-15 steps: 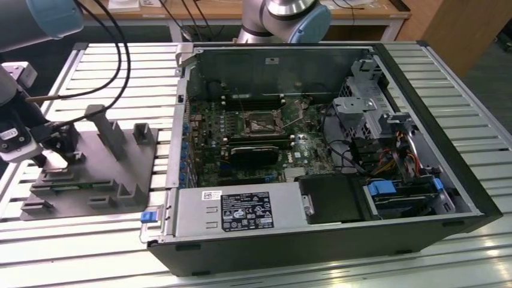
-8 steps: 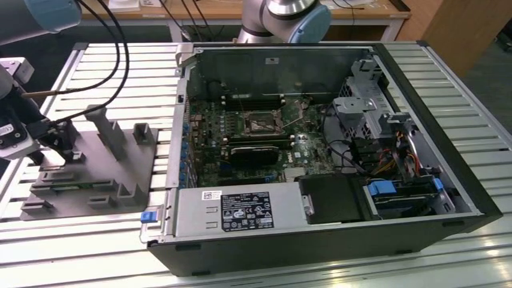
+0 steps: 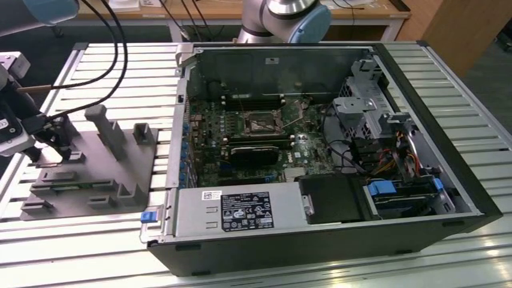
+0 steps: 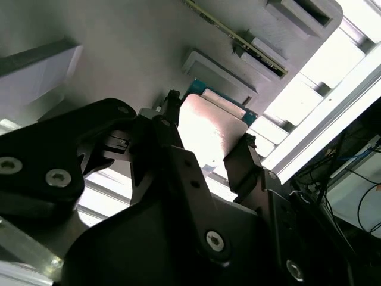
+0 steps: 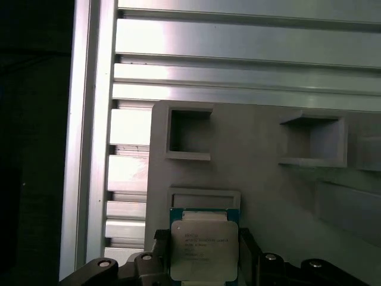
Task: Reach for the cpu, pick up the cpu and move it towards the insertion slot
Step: 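Pick up the cpu and move it towards the insertion slot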
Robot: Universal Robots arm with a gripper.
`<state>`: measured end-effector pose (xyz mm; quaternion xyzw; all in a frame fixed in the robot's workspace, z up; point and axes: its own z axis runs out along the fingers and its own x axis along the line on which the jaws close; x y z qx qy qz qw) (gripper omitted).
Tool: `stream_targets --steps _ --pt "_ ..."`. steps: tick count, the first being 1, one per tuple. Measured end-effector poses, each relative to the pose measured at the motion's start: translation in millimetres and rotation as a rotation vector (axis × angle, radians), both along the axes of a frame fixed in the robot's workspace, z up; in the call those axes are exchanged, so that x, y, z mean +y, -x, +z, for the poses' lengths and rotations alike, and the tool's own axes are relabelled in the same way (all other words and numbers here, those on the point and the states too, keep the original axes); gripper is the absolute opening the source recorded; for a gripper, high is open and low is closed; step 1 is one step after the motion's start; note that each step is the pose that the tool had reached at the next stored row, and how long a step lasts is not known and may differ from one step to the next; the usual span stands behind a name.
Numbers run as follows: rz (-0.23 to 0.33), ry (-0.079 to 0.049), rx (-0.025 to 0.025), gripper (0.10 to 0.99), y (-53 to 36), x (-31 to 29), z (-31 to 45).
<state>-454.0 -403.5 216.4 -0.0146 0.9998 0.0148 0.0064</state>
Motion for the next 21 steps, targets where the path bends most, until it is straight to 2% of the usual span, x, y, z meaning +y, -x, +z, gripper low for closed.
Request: stream_targets --steps 9,21 --pt "0.000 0.000 -0.0012 0.545 0.0 0.0 12.9" --pt "0.000 0.000 -0.0051 0.545 0.0 0.0 36.3"
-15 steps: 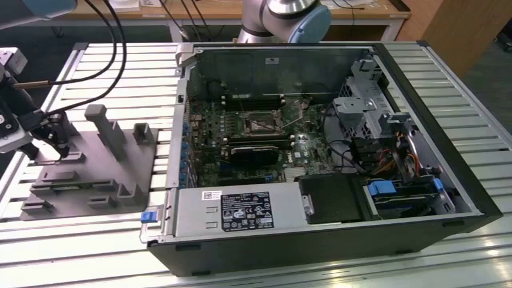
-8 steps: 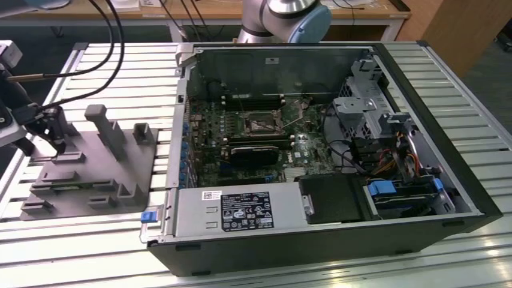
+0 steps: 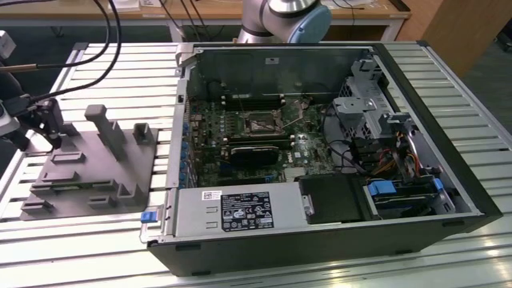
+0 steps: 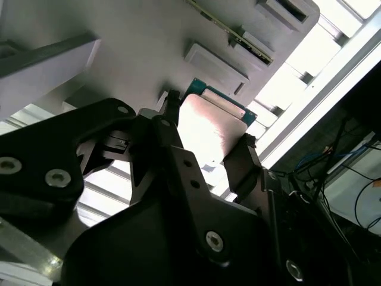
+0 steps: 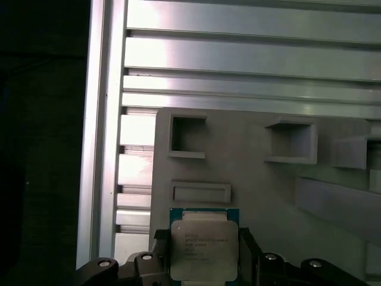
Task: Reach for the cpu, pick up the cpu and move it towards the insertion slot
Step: 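Pick up the cpu and move it towards the insertion slot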
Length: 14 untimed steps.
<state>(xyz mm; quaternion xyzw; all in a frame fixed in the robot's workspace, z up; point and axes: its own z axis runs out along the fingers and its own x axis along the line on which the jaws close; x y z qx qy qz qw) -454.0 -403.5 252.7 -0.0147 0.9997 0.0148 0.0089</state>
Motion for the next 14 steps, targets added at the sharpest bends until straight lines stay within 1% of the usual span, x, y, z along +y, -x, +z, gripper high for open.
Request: stream_targets --steps 14 --pt "0.000 0.000 -0.0068 0.545 0.0 0.0 30.0"
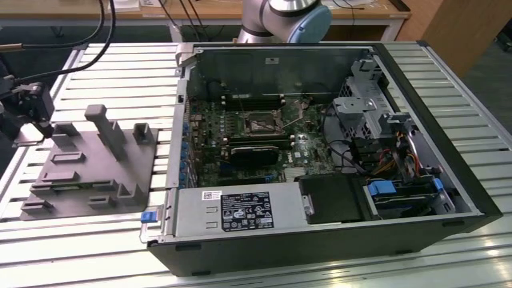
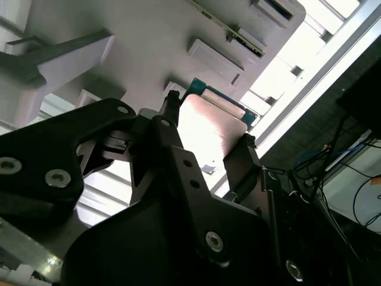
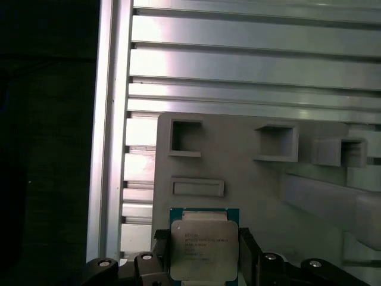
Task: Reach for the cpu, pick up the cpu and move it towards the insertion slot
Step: 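Pick up the cpu and move it towards the insertion slot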
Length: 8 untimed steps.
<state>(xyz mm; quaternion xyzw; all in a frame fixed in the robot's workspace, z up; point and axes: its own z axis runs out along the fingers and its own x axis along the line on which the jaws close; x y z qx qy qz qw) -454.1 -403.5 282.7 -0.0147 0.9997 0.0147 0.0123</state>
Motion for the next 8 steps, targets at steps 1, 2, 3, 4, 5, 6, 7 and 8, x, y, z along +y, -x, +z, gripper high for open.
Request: stream_targets --steps 1,2,3,4,5,6,7,8 --pt "0.000 0.000 -0.0006 0.545 0.0 0.0 2.2" --pt "0.000 0.000 -0.0010 0.545 0.0 0.0 4.2" --pt "0.000 0.000 -0.0015 0.545 0.0 0.0 6.1" --pt "0.000 0.000 -0.0020 0.545 0.0 0.0 8.0" --pt "0.000 0.000 -0.0024 0.545 0.0 0.0 9.9" --pt "0.000 0.000 -0.0029 0.545 0.0 0.0 12.2" --pt "0.000 0.000 -0.0033 0.545 0.0 0.0 14.1" --pt "0.000 0.000 -0.0037 0.545 0.0 0.0 16.1"
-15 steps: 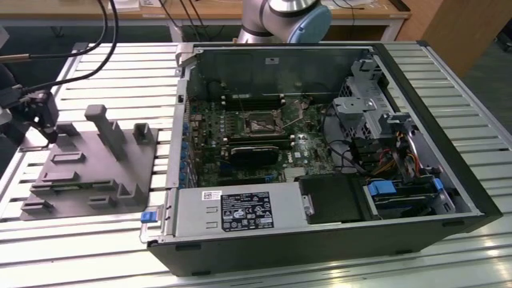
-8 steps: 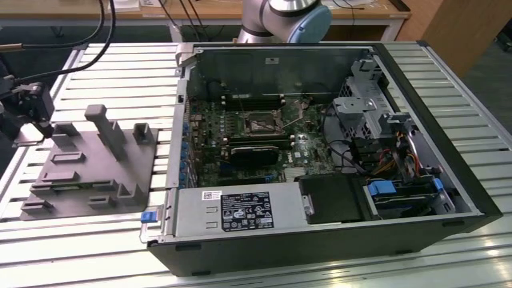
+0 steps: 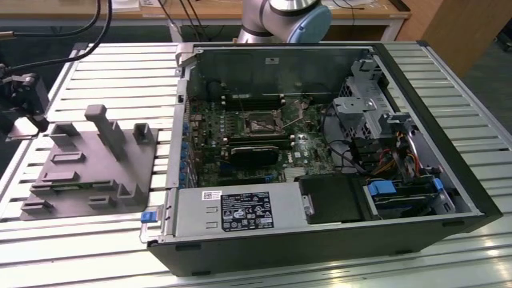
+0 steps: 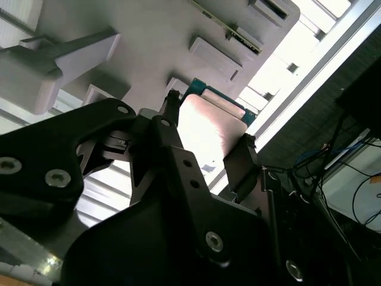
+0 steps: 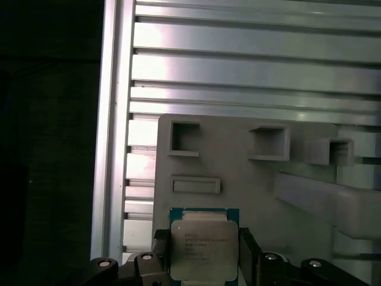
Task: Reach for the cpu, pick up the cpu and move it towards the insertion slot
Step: 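Pick up the cpu and move it towards the insertion slot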
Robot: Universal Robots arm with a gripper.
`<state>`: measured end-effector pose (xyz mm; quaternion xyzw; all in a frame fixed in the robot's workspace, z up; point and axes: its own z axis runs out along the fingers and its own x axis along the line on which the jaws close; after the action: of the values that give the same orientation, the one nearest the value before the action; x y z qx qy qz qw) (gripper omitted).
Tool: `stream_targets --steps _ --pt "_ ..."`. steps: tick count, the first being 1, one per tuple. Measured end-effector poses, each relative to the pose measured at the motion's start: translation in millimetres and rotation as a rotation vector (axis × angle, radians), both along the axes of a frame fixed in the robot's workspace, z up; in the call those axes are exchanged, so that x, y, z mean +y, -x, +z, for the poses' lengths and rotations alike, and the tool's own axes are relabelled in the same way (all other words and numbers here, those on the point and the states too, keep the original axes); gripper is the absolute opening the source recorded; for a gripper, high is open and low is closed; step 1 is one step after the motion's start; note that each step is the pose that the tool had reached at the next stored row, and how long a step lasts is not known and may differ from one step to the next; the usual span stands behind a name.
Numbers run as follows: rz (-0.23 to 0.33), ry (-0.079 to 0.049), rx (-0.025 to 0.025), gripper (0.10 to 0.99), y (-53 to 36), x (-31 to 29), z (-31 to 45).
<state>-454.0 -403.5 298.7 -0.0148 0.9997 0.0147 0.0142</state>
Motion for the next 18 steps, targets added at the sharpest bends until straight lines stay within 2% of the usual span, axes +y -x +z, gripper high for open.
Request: stream_targets --steps 18 --pt "0.000 0.000 -0.0089 0.545 0.0 0.0 33.1"
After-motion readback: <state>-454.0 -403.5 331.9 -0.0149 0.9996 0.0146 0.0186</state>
